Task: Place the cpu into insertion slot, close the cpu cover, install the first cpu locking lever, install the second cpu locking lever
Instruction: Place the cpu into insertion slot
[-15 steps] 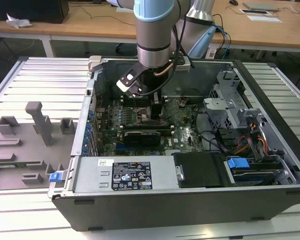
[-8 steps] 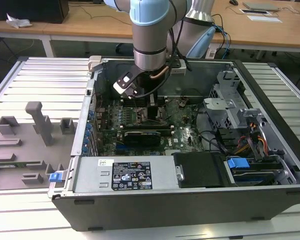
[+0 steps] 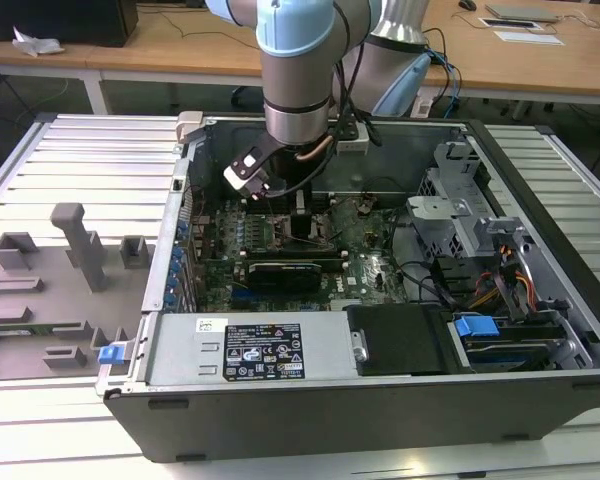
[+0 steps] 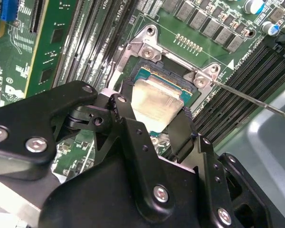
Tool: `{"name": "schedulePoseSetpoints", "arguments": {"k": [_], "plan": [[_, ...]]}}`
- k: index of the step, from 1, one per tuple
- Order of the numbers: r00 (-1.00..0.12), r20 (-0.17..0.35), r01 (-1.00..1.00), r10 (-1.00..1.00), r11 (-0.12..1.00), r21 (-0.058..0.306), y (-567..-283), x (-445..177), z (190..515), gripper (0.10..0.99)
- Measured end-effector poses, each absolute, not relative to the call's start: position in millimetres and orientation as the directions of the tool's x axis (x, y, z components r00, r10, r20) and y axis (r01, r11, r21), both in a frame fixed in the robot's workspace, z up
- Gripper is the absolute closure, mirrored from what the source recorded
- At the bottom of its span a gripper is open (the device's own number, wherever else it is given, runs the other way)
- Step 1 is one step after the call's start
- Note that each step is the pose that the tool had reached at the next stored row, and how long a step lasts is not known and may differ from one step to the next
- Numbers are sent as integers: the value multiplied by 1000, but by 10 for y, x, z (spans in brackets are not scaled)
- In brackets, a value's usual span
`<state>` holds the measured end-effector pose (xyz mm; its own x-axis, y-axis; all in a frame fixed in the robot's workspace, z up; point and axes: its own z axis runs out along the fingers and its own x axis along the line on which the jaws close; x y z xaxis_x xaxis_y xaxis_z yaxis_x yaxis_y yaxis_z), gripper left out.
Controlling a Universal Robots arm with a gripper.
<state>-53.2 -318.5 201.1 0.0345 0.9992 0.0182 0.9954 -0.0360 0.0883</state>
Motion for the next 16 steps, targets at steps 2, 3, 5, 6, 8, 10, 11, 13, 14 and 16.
{"name": "schedulePoseSetpoints", "arguments": {"k": [2, 3, 5, 6, 8, 10, 11, 13, 14, 16], "plan": [[36, 18, 995, 999, -37, 88, -3184, -534, 2009, 545], [36, 18, 995, 999, -37, 88, -3185, -534, 2009, 545], [36, 18, 995, 999, -38, 88, -3184, -537, 2008, 545], [36, 18, 995, 999, -38, 89, -3182, -544, 2003, 545], [36, 18, 995, 999, -38, 88, -3181, -550, 1999, 545], [36, 18, 995, 999, -37, 88, -3182, -551, 1999, 545], [36, 18, 995, 999, -38, 88, -3181, -550, 1997, 545], [36, 18, 995, 999, -38, 88, -3181, -551, 1997, 545], [36, 18, 995, 999, -37, 88, -3181, -551, 1997, 545], [33, 18, 995, 999, -35, 88, -3181, -551, 1999, 545]]}}
